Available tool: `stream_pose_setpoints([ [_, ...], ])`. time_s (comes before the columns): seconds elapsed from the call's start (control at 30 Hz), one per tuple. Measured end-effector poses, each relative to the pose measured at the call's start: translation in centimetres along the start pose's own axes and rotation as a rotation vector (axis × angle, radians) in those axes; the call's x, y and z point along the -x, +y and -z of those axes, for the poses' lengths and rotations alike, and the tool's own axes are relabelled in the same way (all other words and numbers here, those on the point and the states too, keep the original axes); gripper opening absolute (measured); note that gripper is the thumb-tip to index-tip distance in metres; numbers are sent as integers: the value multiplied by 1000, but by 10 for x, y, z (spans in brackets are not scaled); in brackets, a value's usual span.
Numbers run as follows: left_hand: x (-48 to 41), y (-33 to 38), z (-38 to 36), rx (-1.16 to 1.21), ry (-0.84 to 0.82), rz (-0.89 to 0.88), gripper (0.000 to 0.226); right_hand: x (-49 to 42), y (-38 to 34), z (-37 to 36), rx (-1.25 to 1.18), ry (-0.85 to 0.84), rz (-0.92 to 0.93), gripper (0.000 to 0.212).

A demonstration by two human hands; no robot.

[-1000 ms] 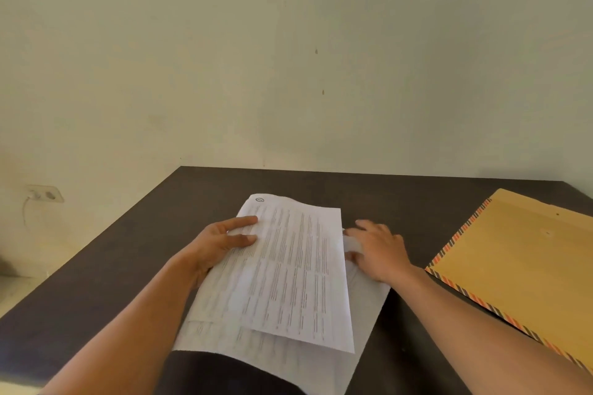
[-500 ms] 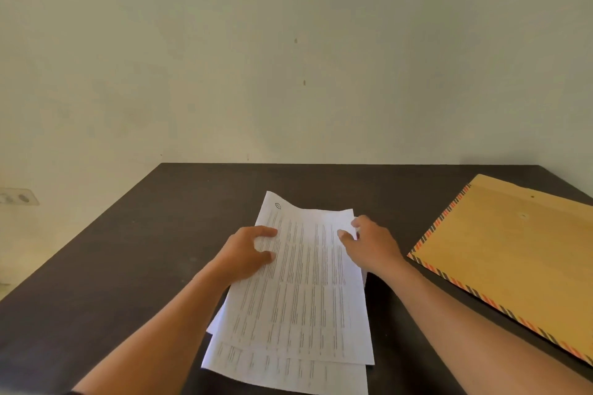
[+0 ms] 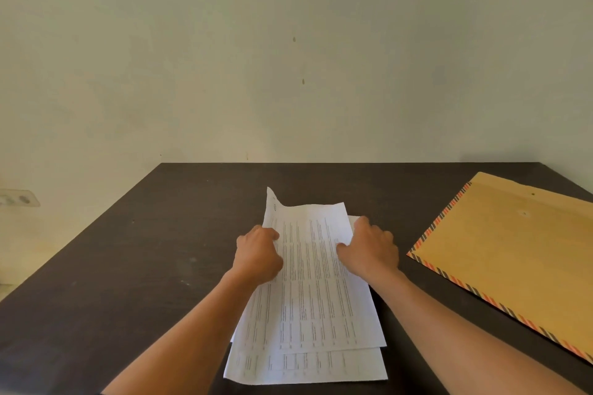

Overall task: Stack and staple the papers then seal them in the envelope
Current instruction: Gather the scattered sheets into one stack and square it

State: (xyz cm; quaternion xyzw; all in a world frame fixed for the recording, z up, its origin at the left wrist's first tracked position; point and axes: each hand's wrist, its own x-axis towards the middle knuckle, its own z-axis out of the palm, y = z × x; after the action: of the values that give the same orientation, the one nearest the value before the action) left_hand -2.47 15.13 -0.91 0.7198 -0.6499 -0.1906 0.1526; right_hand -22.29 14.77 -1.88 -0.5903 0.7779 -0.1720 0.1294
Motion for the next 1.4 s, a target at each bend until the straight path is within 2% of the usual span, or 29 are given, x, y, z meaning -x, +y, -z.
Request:
stream_pose_setpoints([
  [0.13, 5, 8, -3, 40, 30, -20, 56, 2, -9, -2, -97, -33, 1, 58],
  [0.23, 7, 8, -1, 161, 42, 0, 56, 0, -9, -1, -333, -47, 5, 56],
  [0.33, 7, 7, 3, 403, 40, 45, 54, -2, -10, 11, -541, -40, 95, 55],
  [0.47, 0, 10, 16, 798, 28, 97, 46, -12, -12, 52, -737, 46, 285, 44],
  [0.6, -10, 28, 44, 1167, -109, -1, 36, -26, -17, 111, -754, 175, 470, 36],
  [0.67, -14, 44, 62, 1243, -117, -75, 30, -33, -19, 138, -743, 230, 509, 33],
  [0.8, -17, 85, 92, 1145, 101, -256, 14, -42, -17, 174, -777, 267, 538, 24],
  [0.9, -20, 107, 103, 1085, 277, -339, 17, -44, -4, 182, -866, 137, 492, 21],
  [1.0, -24, 116, 98, 896, 417, -423, 21, -45, 15, 178, -850, 57, 434, 22],
  [1.2, -24, 109, 60, 619, 441, -528, 21, -43, 37, 158, -702, 214, 426, 24],
  [1.4, -18, 112, 39, 653, 511, -504, 20, -38, 44, 136, -714, 388, 473, 28],
])
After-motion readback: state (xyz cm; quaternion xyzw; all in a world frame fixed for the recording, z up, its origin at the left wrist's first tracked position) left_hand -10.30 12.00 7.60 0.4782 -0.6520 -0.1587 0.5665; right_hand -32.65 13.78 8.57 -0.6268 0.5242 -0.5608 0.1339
